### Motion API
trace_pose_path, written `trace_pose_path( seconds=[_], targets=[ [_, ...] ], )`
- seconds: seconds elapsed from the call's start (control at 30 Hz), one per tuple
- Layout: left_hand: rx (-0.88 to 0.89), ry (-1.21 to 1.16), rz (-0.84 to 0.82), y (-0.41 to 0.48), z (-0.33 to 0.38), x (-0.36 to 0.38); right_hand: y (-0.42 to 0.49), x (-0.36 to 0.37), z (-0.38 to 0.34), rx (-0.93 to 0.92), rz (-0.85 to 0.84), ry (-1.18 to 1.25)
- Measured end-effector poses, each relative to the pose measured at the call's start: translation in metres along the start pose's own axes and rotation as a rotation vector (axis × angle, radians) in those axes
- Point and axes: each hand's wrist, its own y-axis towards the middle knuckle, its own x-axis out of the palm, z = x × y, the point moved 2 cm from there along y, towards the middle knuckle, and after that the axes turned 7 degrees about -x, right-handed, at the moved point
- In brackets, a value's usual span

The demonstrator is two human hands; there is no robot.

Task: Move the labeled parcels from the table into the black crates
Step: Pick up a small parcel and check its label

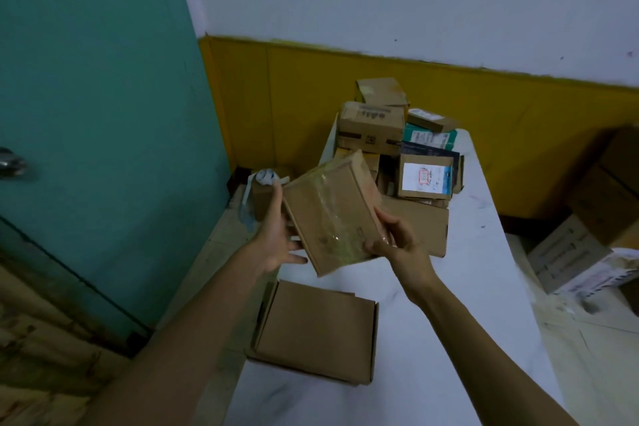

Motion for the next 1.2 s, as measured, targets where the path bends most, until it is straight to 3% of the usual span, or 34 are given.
trace_pose_path(
  seconds=[0.17,0.27,0.4,0.53,0.73,0.87,1.03,1.13,1.2],
  targets=[
    [-0.047,-0.014,-0.057,-0.01,-0.009,-0.001,-0.026,-0.011,-0.011,-0.12,-0.071,-0.092],
    [0.071,0.008,-0.043,-0.018,-0.015,0.002,-0.038,-0.02,-0.012,-0.048,-0.071,-0.101],
    [0.238,0.053,-0.119,-0.036,-0.026,0.014,-0.056,-0.015,-0.019,0.111,-0.057,0.093],
    [0.341,0.175,-0.155,-0.051,-0.045,0.026,-0.069,-0.011,-0.027,0.076,-0.045,0.14],
    [0.332,0.249,-0.185,-0.072,-0.055,0.036,-0.081,-0.028,-0.047,0.119,0.097,0.303],
    [0.303,0.201,-0.148,-0.081,-0.055,0.048,-0.086,-0.031,-0.056,0.097,0.206,0.179],
    [0.462,-0.197,-0.139,-0.084,-0.047,0.052,-0.084,-0.028,-0.078,-0.144,0.172,-0.163],
    [0.563,-0.153,-0.117,-0.087,-0.038,0.045,-0.069,-0.037,-0.09,-0.043,0.122,-0.439],
    [0.591,-0.085,-0.1,-0.092,-0.029,0.047,-0.063,-0.043,-0.096,0.022,0.0,-0.372]
  ],
)
